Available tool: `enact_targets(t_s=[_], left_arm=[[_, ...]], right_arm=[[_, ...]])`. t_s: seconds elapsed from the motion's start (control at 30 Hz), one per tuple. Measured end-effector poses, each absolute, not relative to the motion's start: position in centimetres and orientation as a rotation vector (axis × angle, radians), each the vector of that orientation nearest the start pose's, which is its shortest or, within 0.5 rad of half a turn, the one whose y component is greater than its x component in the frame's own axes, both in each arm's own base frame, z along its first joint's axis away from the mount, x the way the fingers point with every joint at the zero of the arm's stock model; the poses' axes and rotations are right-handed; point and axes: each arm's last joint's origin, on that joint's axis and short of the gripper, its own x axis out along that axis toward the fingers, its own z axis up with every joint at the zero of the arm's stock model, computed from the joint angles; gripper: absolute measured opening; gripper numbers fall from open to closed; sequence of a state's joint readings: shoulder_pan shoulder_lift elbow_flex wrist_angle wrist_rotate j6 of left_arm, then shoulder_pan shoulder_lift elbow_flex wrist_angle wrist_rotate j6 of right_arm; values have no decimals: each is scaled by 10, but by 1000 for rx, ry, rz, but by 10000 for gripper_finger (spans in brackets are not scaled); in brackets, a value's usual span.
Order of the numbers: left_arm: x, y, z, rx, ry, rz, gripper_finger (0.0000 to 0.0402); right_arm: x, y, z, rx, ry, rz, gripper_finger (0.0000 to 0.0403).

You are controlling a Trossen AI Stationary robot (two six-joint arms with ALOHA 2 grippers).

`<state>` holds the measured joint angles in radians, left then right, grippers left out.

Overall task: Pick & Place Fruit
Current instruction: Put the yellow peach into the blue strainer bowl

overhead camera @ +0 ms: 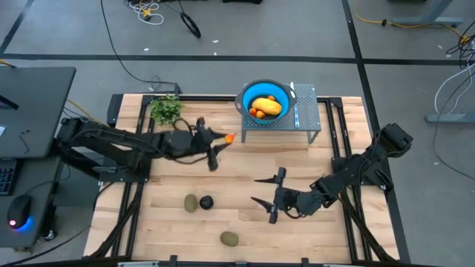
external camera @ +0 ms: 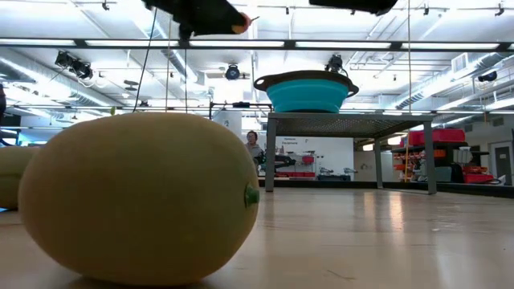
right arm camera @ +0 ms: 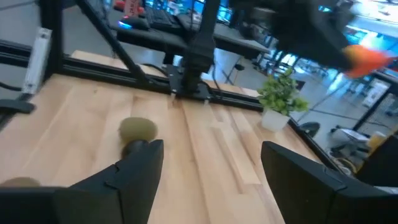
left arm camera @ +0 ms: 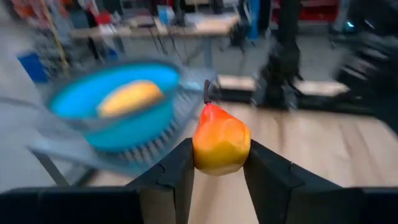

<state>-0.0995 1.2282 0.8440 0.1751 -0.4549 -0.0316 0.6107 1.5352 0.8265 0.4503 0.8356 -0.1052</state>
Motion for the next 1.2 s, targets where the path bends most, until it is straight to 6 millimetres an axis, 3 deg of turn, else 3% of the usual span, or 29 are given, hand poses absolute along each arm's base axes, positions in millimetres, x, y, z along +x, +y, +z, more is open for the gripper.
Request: enact_targets(t_s=[0.27, 0.57, 0.83, 1.03, 1.2], left_arm=[[296, 34, 303, 48, -46, 291, 135], [335, 89, 302, 45, -43, 362, 136], [364, 115, 291, 82, 99, 430, 140], [360, 127, 294, 33, 83, 496, 158], [359, 129, 289, 8, 125, 502, 197]], right_arm=[[272, 169, 231, -224, 203, -198, 282], [271, 169, 225, -223, 248, -202, 282], [270, 168, 221, -204, 277, -189, 282], [270, 168, 221, -203, 282, -188, 282], [270, 168, 221, -194, 284, -191, 282]])
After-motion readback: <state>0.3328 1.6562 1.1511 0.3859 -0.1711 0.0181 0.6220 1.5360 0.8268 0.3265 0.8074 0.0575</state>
